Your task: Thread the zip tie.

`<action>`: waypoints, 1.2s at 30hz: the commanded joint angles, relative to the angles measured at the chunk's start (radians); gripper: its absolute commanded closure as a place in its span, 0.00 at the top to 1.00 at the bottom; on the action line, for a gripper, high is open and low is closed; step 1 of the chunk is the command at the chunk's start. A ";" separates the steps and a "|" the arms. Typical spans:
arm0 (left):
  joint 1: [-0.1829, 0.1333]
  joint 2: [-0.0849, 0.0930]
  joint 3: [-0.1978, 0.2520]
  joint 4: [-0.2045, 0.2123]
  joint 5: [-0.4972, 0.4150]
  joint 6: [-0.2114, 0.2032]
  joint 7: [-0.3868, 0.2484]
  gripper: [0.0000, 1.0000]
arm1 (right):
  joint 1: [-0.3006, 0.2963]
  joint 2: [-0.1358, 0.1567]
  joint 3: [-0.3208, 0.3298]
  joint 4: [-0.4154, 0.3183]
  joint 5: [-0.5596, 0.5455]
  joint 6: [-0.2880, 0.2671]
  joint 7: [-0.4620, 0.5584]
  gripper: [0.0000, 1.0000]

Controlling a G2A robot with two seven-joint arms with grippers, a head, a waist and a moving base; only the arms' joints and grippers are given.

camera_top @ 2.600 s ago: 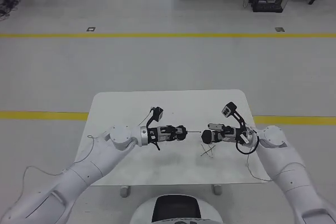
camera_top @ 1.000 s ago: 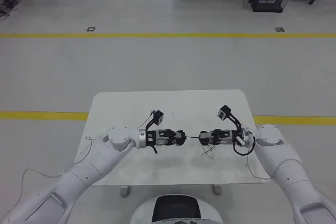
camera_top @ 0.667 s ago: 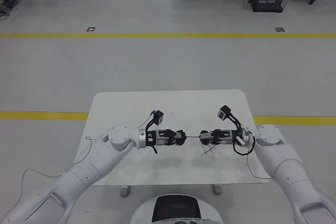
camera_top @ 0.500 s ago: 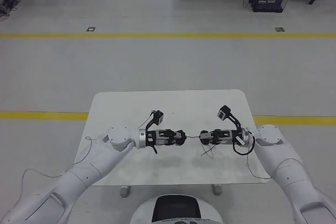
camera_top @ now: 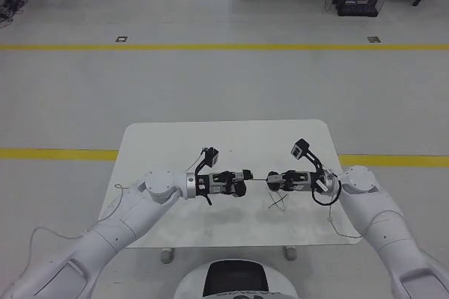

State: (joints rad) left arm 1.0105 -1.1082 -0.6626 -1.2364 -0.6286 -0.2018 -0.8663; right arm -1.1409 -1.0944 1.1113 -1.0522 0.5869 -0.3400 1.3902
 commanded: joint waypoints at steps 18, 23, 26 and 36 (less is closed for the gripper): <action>0.003 -0.017 0.002 -0.004 -0.025 0.022 0.032 1.00 | 0.001 0.003 -0.040 -0.028 0.004 0.007 -0.012 0.00; 0.005 -0.018 -0.003 -0.004 -0.023 0.031 0.020 1.00 | -0.008 0.007 -0.039 -0.043 0.000 0.005 0.000 0.00; 0.008 -0.020 -0.006 -0.003 -0.029 0.028 0.022 1.00 | -0.007 0.009 -0.040 -0.043 -0.006 0.006 0.000 0.00; 0.005 -0.028 -0.005 0.008 -0.026 0.036 0.003 1.00 | 0.001 0.004 -0.051 -0.029 0.012 0.000 0.000 0.00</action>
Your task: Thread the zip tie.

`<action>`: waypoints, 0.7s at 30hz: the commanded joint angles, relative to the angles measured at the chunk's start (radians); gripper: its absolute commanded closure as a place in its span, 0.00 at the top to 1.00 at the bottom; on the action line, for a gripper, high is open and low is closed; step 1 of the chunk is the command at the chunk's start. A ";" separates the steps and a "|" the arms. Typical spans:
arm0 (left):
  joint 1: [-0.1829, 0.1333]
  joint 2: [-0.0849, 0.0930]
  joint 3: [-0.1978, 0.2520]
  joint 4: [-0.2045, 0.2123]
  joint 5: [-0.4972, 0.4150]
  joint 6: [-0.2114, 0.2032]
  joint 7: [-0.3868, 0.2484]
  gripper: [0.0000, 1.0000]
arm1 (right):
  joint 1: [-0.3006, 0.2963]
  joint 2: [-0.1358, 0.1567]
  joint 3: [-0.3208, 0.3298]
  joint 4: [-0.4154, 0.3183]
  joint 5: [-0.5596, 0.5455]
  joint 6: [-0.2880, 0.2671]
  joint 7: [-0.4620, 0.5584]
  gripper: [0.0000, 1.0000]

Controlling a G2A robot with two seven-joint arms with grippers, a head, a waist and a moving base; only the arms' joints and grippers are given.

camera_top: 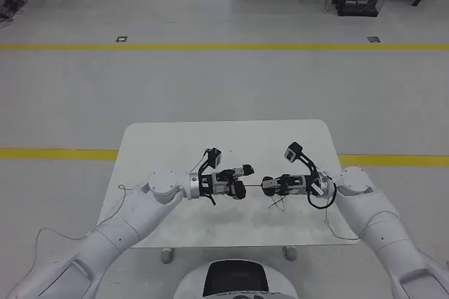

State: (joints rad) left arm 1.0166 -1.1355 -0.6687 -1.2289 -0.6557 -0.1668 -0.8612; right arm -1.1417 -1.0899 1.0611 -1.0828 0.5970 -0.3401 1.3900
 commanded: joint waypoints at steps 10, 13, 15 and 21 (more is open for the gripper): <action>-0.004 -0.010 0.002 0.008 -0.004 0.001 -0.021 1.00 | 0.014 -0.006 -0.016 0.016 0.000 0.000 0.000 0.00; -0.006 -0.013 0.003 0.011 -0.005 0.000 -0.027 1.00 | 0.017 -0.008 -0.021 0.021 0.000 0.000 0.000 0.00; -0.007 -0.015 0.003 0.015 -0.006 -0.001 -0.028 1.00 | 0.019 -0.009 -0.022 0.025 -0.003 0.000 -0.002 0.00; -0.008 -0.019 0.000 0.020 -0.005 -0.004 -0.030 1.00 | 0.021 -0.010 -0.020 0.033 -0.005 0.000 -0.004 0.00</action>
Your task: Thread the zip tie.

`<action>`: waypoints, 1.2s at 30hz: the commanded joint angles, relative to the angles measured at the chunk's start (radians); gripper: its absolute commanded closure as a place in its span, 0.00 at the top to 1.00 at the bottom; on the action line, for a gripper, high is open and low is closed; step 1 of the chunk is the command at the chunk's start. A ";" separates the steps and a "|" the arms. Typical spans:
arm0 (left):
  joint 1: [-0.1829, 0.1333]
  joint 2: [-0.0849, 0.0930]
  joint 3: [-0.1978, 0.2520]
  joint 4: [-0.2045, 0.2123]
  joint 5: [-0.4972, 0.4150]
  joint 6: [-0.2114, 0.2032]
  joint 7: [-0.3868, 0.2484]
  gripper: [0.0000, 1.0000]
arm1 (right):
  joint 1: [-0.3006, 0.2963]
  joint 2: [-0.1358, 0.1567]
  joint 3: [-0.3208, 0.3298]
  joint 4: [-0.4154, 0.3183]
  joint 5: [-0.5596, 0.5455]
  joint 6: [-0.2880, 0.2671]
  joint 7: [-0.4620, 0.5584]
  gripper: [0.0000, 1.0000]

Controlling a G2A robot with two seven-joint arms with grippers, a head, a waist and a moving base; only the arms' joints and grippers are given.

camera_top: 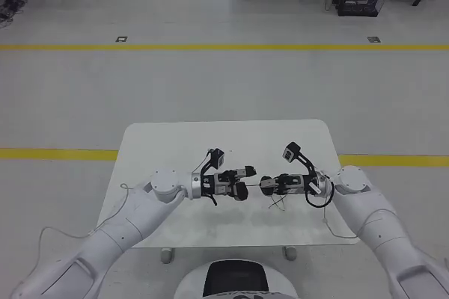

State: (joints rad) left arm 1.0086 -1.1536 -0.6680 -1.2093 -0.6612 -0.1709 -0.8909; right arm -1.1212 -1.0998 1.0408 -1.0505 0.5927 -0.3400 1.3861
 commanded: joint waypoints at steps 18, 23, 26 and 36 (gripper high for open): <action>0.005 -0.006 -0.016 0.012 -0.001 -0.004 -0.011 1.00 | 0.006 -0.003 -0.011 0.006 -0.021 0.003 -0.002 0.00; 0.007 -0.008 -0.020 0.015 -0.002 -0.004 -0.014 1.00 | 0.003 -0.003 -0.010 0.003 -0.020 0.000 0.003 0.00; 0.008 -0.009 -0.023 0.017 -0.003 -0.005 -0.015 1.00 | 0.002 -0.002 -0.008 0.001 -0.022 0.000 0.004 0.00; 0.009 -0.012 -0.031 0.025 -0.009 -0.002 -0.021 1.00 | 0.000 0.000 -0.015 -0.009 -0.030 0.001 0.004 0.00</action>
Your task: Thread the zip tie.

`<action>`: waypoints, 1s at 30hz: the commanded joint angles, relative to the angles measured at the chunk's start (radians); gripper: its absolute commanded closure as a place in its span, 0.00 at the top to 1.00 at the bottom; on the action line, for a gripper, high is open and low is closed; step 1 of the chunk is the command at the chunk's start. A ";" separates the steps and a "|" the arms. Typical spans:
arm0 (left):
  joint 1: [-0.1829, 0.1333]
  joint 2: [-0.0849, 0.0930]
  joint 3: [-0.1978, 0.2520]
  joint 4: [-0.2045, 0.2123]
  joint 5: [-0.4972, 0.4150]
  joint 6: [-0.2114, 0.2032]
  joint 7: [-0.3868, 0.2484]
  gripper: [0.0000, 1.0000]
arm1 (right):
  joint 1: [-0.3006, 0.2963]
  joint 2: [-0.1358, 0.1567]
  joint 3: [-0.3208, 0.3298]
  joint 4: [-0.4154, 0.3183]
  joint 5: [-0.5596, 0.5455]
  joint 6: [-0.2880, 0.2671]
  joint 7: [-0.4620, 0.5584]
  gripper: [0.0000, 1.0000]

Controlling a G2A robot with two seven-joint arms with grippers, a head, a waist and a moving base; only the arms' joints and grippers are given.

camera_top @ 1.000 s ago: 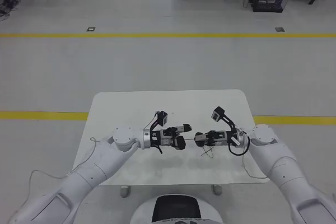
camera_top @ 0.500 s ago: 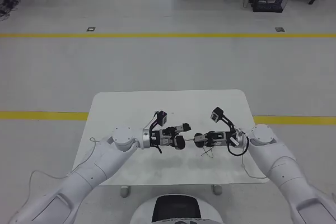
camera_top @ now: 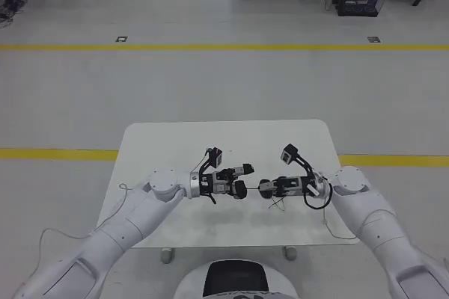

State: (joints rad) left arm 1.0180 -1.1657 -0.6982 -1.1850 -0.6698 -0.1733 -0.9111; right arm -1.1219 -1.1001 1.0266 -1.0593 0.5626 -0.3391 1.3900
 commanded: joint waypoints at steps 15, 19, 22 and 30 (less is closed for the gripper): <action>-0.006 -0.006 0.005 0.006 0.027 0.010 -0.017 0.78 | -0.013 0.001 0.026 -0.010 0.012 -0.001 -0.017 0.00; -0.005 -0.008 0.005 0.007 0.029 0.010 -0.019 0.67 | -0.017 0.001 0.030 -0.012 0.006 -0.001 -0.018 0.00; -0.005 -0.009 0.004 0.009 0.030 0.010 -0.020 0.52 | -0.017 0.000 0.029 -0.010 0.001 -0.001 -0.020 0.00; -0.004 -0.011 0.001 0.011 0.032 0.009 -0.020 0.40 | -0.011 -0.004 0.022 -0.003 -0.004 -0.001 -0.024 0.00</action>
State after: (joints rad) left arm 1.0141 -1.1763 -0.6970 -1.1741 -0.6376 -0.1642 -0.9317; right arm -1.1337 -1.1034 1.0493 -1.0628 0.5585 -0.3400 1.3670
